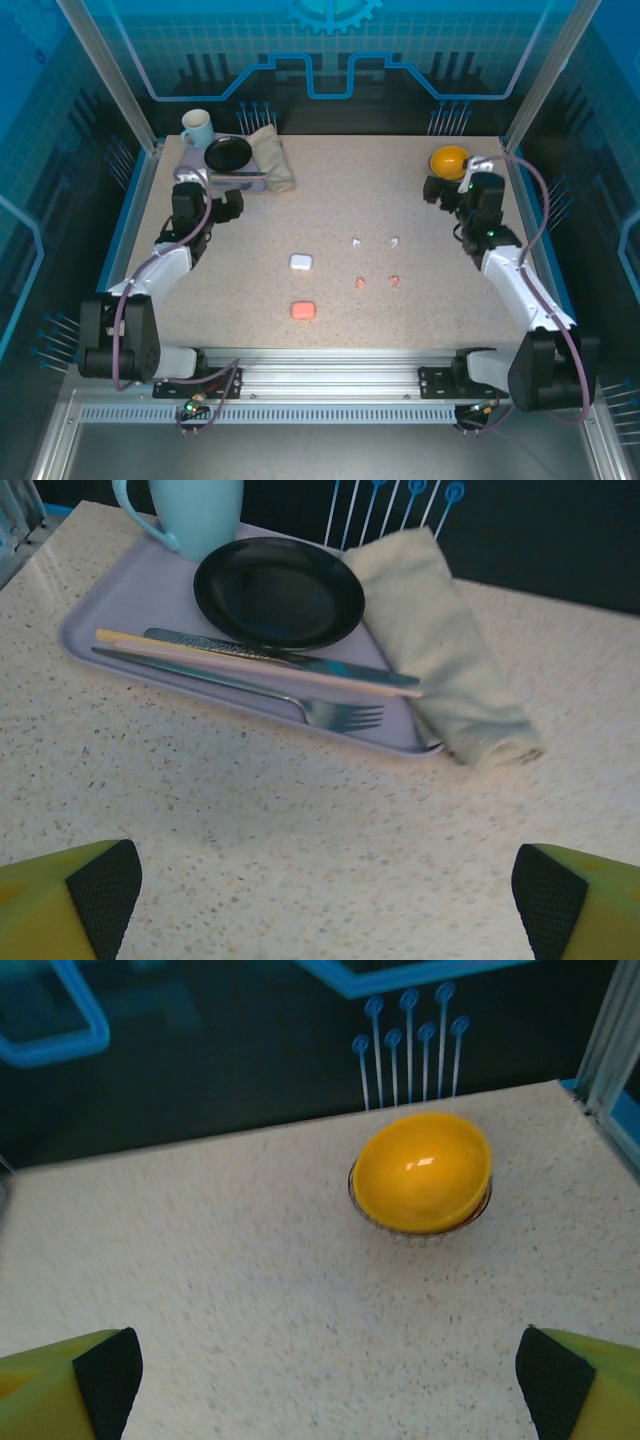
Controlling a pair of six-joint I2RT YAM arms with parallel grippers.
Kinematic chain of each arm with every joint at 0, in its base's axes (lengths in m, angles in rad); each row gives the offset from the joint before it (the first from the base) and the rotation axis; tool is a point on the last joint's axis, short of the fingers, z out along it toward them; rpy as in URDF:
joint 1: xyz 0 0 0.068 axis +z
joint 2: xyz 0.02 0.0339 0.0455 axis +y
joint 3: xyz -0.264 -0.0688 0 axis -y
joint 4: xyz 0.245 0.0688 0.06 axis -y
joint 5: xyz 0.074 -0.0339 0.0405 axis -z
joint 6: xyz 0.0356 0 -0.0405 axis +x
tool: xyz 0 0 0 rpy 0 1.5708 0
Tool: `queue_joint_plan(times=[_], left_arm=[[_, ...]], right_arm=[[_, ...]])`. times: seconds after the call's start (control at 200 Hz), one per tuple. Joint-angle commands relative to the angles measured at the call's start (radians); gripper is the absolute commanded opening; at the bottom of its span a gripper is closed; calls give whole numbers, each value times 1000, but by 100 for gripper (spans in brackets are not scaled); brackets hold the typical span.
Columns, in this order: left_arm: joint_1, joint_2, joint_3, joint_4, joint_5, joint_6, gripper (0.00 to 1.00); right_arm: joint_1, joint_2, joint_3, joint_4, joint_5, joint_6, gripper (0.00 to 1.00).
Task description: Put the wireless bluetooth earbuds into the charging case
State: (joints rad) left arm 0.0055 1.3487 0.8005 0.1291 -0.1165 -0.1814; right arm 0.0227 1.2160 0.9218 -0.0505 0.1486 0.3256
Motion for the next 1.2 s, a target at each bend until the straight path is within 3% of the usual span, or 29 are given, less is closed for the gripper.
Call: queue_joint_plan(times=[0.0, 0.065, 0.13, 0.35, 0.465, 0.605, 0.775, 0.895, 1.196], left_arm=[[-26, -57, 72, -358, 11, -219, 99], [-34, -82, 95, -443, 59, -311, 99], [-44, -100, 113, -516, 96, -386, 99], [-53, -125, 146, -660, 137, -526, 99], [-51, -105, 194, -719, 128, -526, 99], [-34, -45, 266, -783, 136, -517, 99], [-11, -4, 294, -792, 145, -496, 99], [3, 0, 293, -792, 148, -484, 99], [46, -17, 278, -781, 169, -442, 99]], right_arm=[[-32, 26, 139, -426, -156, 155, 100], [5, 26, 186, -504, -251, 156, 94], [84, 17, 220, -585, -262, 189, 90], [511, 91, 259, -752, -109, 443, 87], [713, 218, 299, -802, -4, 580, 86], [884, 437, 427, -890, 64, 703, 86], [1026, 692, 669, -1016, 102, 763, 88], [1073, 832, 795, -1058, 91, 775, 88], [1111, 906, 768, -988, 50, 806, 88]])
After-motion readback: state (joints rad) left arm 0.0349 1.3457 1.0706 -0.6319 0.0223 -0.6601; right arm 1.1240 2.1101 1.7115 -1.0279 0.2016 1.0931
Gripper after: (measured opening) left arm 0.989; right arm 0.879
